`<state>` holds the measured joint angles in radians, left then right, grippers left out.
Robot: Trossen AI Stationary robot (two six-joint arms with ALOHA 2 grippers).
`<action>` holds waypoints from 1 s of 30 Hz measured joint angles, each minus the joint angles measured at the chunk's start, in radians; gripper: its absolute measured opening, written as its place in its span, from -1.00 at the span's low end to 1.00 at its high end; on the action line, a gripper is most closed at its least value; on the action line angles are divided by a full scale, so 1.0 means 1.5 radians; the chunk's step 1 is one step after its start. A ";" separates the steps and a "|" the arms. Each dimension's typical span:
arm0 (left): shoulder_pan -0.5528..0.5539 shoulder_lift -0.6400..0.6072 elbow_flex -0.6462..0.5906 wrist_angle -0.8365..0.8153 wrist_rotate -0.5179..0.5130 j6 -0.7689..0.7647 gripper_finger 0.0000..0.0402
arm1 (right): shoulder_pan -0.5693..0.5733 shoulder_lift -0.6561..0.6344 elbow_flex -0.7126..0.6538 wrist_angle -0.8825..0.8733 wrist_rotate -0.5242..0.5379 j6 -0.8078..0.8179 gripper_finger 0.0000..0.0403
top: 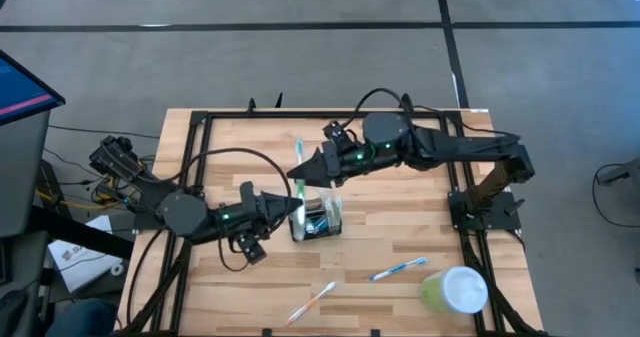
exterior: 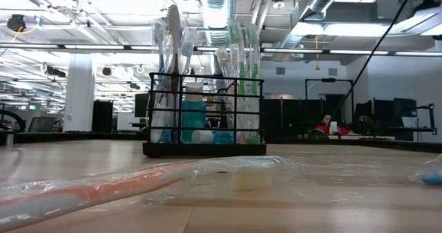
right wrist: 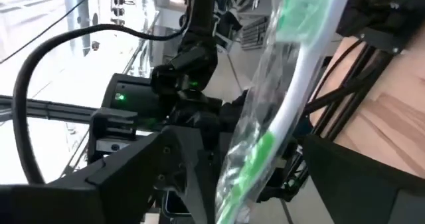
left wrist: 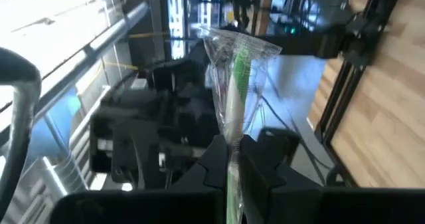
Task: Pick & Place toothbrushing station
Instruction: Put the green toothbrush into the bottom right section of the mesh organizer
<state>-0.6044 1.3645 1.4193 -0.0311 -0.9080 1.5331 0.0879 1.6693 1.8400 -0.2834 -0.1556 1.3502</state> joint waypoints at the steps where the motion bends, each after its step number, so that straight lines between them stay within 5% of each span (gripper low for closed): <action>1: 0.000 0.000 0.000 -0.001 -0.002 0.000 -0.97 | 0.000 -0.003 0.000 -0.002 0.003 -0.003 0.73; 12: -0.018 -0.001 -0.001 -0.002 0.006 -0.003 -0.97 | -0.006 -0.003 0.000 -0.003 0.016 -0.005 0.41; 30: -0.018 -0.002 -0.001 -0.002 0.009 -0.015 -0.97 | -0.007 -0.004 -0.001 -0.021 0.000 0.008 0.39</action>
<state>-0.6312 1.3621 1.4174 -0.0341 -0.8948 1.5108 0.0769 1.6634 1.8389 -0.3145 -0.1562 1.3621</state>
